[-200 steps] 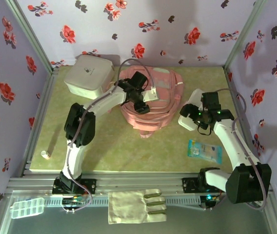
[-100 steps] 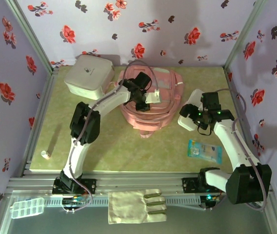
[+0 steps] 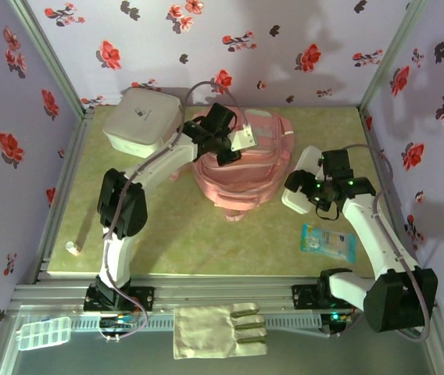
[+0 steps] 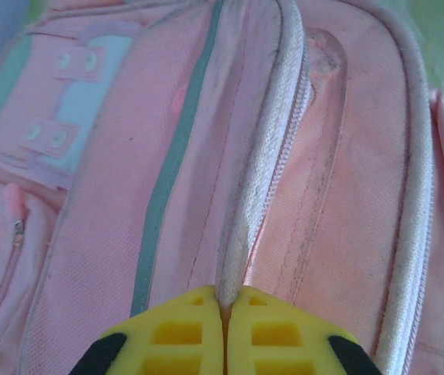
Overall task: Pack the student bag
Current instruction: Open the student bag at the top-center of the table, then place the pencil case in the student bag, then close the student bag at the top-center of the table.
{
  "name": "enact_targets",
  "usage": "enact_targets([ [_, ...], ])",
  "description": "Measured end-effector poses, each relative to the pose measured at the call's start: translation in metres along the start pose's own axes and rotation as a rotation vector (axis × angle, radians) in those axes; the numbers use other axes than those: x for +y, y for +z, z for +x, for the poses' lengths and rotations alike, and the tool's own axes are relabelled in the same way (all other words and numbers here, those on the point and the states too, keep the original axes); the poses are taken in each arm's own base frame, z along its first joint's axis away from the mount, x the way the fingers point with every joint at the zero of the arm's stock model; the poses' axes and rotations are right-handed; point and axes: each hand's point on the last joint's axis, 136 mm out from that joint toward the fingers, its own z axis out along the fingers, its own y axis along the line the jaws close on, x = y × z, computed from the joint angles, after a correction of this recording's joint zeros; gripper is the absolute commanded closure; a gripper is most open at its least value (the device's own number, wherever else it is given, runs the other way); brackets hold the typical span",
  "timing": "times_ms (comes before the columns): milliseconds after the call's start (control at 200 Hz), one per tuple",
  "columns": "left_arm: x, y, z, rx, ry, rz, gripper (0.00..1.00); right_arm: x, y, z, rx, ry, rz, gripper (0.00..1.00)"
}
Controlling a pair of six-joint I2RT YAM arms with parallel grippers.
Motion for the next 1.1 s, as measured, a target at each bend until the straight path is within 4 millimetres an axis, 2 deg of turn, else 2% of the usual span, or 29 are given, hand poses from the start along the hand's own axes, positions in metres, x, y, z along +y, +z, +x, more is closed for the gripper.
enact_targets([
  [175,0.015,-0.017,-0.024,-0.115,-0.199,-0.073,1.0,0.015,0.003,0.013,0.04,-0.041,-0.034,0.17],
  [280,0.024,-0.028,-0.039,-0.18,-0.294,-0.101,1.0,0.027,0.011,0.025,0.082,-0.072,-0.053,0.17],
  [390,0.025,-0.031,-0.048,-0.214,-0.359,-0.103,1.0,0.04,0.025,0.037,0.132,-0.103,-0.058,0.17],
  [460,0.021,-0.032,-0.051,-0.221,-0.384,-0.095,1.0,0.049,0.032,0.037,0.148,-0.109,-0.064,0.17],
  [555,0.02,-0.037,-0.057,-0.236,-0.413,-0.092,1.0,0.064,0.039,0.028,0.144,-0.099,-0.077,0.17],
  [670,0.021,-0.044,-0.061,-0.253,-0.449,-0.093,1.0,0.083,0.048,0.005,0.114,-0.071,-0.087,0.17],
  [750,0.021,-0.047,-0.062,-0.261,-0.48,-0.091,1.0,0.096,0.062,-0.011,0.095,-0.044,-0.096,0.17],
  [840,0.023,-0.049,-0.064,-0.269,-0.518,-0.089,1.0,0.103,0.079,-0.021,0.094,-0.004,-0.095,0.17],
  [1005,0.032,-0.053,-0.064,-0.288,-0.587,-0.096,1.0,0.109,0.106,-0.034,0.074,0.048,-0.108,0.01],
  [1100,0.037,-0.056,-0.065,-0.297,-0.609,-0.101,1.0,0.121,0.107,-0.043,0.04,0.055,-0.157,0.01],
])
